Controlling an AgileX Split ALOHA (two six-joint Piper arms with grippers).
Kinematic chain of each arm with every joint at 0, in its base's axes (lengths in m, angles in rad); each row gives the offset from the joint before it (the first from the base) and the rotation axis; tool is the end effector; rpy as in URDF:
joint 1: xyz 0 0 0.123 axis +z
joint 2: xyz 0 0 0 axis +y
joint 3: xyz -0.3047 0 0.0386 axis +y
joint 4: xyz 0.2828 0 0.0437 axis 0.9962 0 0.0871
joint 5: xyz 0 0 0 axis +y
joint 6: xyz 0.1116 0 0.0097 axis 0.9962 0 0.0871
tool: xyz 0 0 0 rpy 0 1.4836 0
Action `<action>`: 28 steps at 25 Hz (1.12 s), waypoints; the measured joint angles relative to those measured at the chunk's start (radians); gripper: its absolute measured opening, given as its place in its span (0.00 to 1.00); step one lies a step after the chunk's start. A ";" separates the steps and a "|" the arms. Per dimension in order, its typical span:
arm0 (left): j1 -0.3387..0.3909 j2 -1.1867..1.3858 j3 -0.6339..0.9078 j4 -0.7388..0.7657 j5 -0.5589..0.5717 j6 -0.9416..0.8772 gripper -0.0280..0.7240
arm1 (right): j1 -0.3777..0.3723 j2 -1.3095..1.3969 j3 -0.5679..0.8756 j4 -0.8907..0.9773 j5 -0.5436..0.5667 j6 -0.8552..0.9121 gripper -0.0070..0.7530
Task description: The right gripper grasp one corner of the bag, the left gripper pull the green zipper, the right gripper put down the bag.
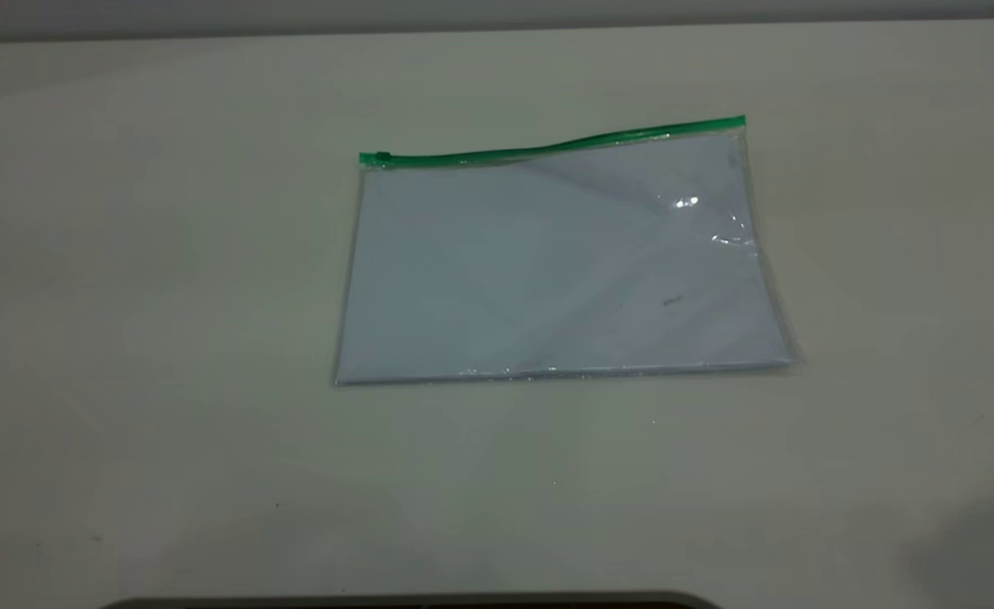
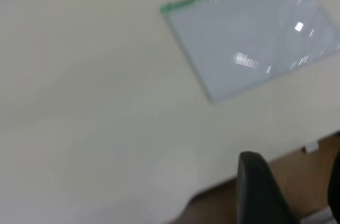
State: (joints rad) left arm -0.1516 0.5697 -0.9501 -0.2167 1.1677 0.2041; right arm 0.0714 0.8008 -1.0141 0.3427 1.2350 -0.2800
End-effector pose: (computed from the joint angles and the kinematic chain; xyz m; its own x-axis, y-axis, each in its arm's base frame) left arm 0.0907 -0.0363 0.3954 -0.5909 0.2070 -0.7798 0.3707 0.9281 -0.0346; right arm 0.1445 0.0460 0.3869 -0.7381 -0.2071 -0.6422 -0.3854 0.9106 0.1493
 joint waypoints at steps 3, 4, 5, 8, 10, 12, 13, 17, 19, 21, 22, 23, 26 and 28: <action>0.000 -0.082 0.119 0.052 0.000 -0.053 0.55 | 0.000 -0.141 0.157 -0.098 0.000 0.094 0.56; 0.000 -0.108 0.156 0.074 0.000 -0.067 0.55 | 0.000 -0.190 0.206 -0.127 0.000 0.118 0.56; 0.000 -0.133 0.187 0.095 0.000 -0.084 0.55 | 0.000 -0.231 0.262 -0.153 0.000 0.133 0.56; 0.000 -0.197 0.285 0.164 0.000 -0.124 0.55 | 0.000 -0.365 0.397 -0.217 -0.025 0.159 0.56; 0.000 -0.232 0.337 0.199 0.000 -0.143 0.55 | 0.000 -0.449 0.470 -0.235 -0.054 0.171 0.56; 0.000 -0.269 0.384 0.217 0.000 -0.153 0.55 | 0.000 -0.513 0.522 -0.238 -0.086 0.175 0.56; 0.000 -0.283 0.407 0.224 0.000 -0.157 0.55 | 0.000 -0.539 0.533 -0.241 -0.095 0.176 0.56; 0.000 -0.340 0.436 0.226 -0.007 -0.163 0.55 | 0.000 -0.585 0.534 -0.243 -0.111 0.178 0.55; 0.000 -0.364 0.451 0.226 -0.018 -0.163 0.55 | 0.000 -0.586 0.534 -0.243 -0.113 0.178 0.55; 0.000 -0.374 0.462 0.225 -0.026 -0.163 0.55 | 0.000 -0.586 0.534 -0.243 -0.114 0.178 0.55; 0.000 -0.378 0.464 0.225 -0.028 -0.163 0.55 | 0.000 -0.586 0.534 -0.242 -0.114 0.180 0.55; 0.000 -0.379 0.464 0.223 -0.030 -0.164 0.55 | 0.000 -0.586 0.534 -0.239 -0.114 0.182 0.55; 0.000 -0.379 0.464 0.217 -0.031 -0.164 0.55 | 0.000 -0.586 0.534 -0.236 -0.115 0.182 0.55; 0.000 -0.379 0.464 0.217 -0.031 -0.164 0.55 | 0.000 -0.586 0.534 -0.234 -0.115 0.182 0.55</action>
State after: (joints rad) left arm -0.1516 0.1908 -0.4864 0.0000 1.1369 0.0398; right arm 0.0714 0.2151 -0.4799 0.1086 1.1203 -0.0983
